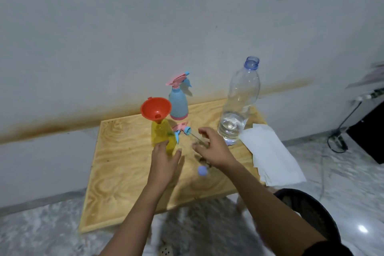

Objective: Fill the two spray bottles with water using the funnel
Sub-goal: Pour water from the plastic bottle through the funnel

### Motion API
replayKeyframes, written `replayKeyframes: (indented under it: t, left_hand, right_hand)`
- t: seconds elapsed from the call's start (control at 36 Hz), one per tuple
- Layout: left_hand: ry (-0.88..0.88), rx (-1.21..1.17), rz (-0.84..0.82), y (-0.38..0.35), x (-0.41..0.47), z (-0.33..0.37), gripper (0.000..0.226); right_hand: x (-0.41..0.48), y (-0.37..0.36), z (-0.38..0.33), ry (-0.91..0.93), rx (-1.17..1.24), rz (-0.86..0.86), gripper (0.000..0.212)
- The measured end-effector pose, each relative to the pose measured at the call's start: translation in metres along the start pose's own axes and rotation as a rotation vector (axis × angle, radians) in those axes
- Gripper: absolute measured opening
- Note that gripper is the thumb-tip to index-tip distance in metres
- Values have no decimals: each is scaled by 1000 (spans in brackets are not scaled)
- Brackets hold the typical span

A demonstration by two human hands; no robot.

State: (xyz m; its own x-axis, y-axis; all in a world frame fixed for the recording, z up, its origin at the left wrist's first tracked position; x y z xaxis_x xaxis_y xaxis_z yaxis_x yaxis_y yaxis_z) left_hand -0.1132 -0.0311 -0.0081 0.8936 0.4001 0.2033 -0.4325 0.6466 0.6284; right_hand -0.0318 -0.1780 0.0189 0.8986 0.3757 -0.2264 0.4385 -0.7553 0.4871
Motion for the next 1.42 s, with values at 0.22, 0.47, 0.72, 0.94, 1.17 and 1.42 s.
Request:
replayKeyframes:
  t: [0.22, 0.47, 0.72, 0.94, 1.17, 1.42]
  left_hand:
    - [-212, -216, -68, -46, 33, 109, 60]
    - [-318, -310, -83, -77, 87, 181, 88]
    - [-262, -395, -73, -100, 103, 172, 102]
    - [-283, -463, -5, -96, 115, 163, 96]
    - [-321, -585, 186, -54, 124, 178, 93]
    - [-176, -820, 475, -46, 96, 163, 80]
  right_hand:
    - [-6, 68, 67, -191, -49, 228, 51]
    - [41, 112, 55, -147, 109, 241, 96]
    - [71, 103, 55, -110, 336, 220, 88]
    - [75, 110, 45, 78, 165, 360, 88]
    - [76, 123, 7, 280, 176, 331, 98]
    - [57, 128, -18, 341, -108, 148, 100]
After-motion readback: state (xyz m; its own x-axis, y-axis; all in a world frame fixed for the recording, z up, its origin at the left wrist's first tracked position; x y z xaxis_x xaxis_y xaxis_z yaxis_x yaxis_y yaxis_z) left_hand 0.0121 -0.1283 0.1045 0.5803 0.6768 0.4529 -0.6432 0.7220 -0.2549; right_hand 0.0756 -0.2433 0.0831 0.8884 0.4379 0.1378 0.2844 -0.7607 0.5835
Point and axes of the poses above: each hand's wrist, its own x-axis towards the middle knuckle, its own y-axis out of the back of the hand, z = x × y, the point moved 5 cm from there along x, towards the middle knuckle, and after that the axes turned 12 degrees about -y, right-handed, at the moved point
